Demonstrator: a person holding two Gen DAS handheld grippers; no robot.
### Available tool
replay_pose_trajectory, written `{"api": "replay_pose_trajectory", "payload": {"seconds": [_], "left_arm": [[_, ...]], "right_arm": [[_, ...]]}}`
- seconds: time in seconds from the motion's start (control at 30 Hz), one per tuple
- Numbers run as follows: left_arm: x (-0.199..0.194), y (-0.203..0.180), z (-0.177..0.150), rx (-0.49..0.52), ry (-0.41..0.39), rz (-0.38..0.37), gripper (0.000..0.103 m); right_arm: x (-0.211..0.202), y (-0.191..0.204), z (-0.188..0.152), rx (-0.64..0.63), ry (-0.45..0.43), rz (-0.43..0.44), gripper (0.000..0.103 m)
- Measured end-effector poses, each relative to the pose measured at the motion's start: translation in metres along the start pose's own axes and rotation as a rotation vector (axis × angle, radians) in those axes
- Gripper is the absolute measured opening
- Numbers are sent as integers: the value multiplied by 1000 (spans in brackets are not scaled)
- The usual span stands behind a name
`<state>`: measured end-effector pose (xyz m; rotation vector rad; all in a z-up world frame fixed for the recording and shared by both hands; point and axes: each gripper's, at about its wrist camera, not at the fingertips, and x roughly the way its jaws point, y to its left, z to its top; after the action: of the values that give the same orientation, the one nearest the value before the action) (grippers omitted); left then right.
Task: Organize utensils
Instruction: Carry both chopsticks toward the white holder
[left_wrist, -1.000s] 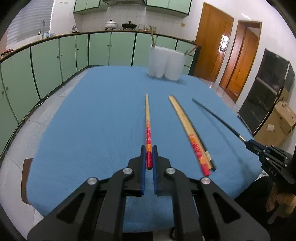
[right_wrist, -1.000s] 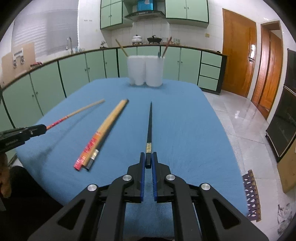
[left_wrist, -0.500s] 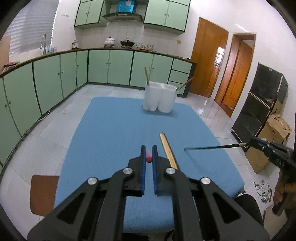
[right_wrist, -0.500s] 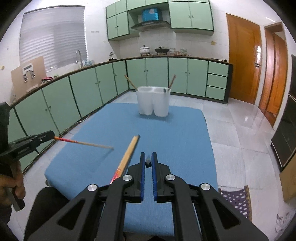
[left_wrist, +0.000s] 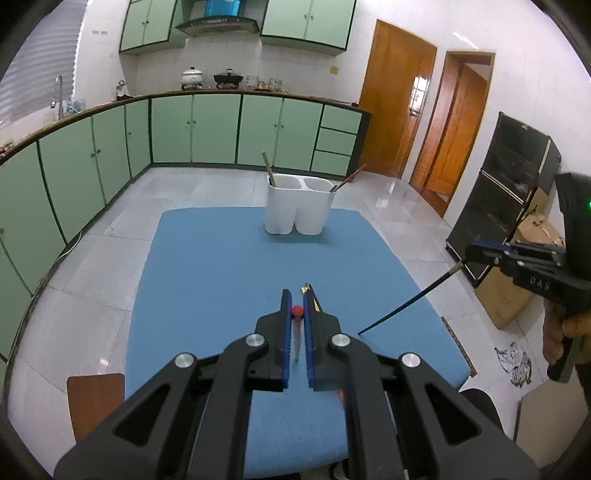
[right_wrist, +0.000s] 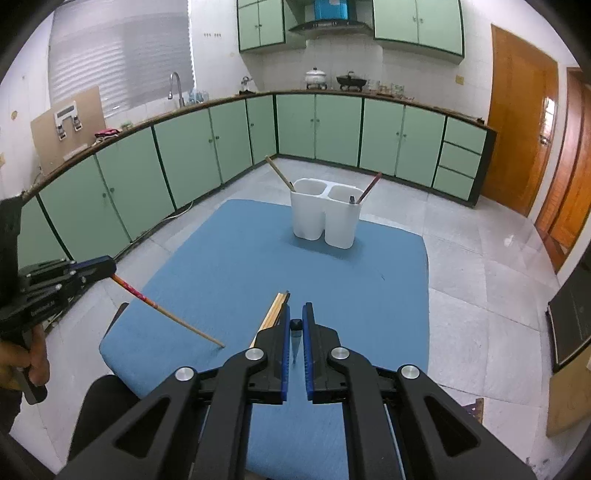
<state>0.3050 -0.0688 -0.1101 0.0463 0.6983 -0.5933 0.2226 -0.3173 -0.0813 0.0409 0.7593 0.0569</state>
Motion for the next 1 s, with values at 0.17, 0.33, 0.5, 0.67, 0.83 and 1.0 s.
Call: {"api": "replay_pose_trajectory", "payload": {"seconds": [0.17, 0.33, 0.5, 0.67, 0.83, 1.0], "left_arm": [[12, 2, 20, 28, 36, -6, 5], [12, 5, 40, 49, 41, -9, 5], [7, 3, 71, 67, 39, -15, 5], [-3, 2, 121, 83, 3, -10, 5], [-7, -2, 174, 82, -39, -9, 5], [9, -11, 218, 76, -67, 2, 5]], "right_arm": [[10, -7, 24, 13, 55, 9, 6], [6, -10, 44, 26, 72, 23, 6], [-8, -11, 67, 16, 59, 4, 6], [-26, -14, 107, 12, 14, -28, 6], [-41, -21, 148, 21, -39, -57, 6], [-34, -33, 195, 49, -77, -87, 6]]}}
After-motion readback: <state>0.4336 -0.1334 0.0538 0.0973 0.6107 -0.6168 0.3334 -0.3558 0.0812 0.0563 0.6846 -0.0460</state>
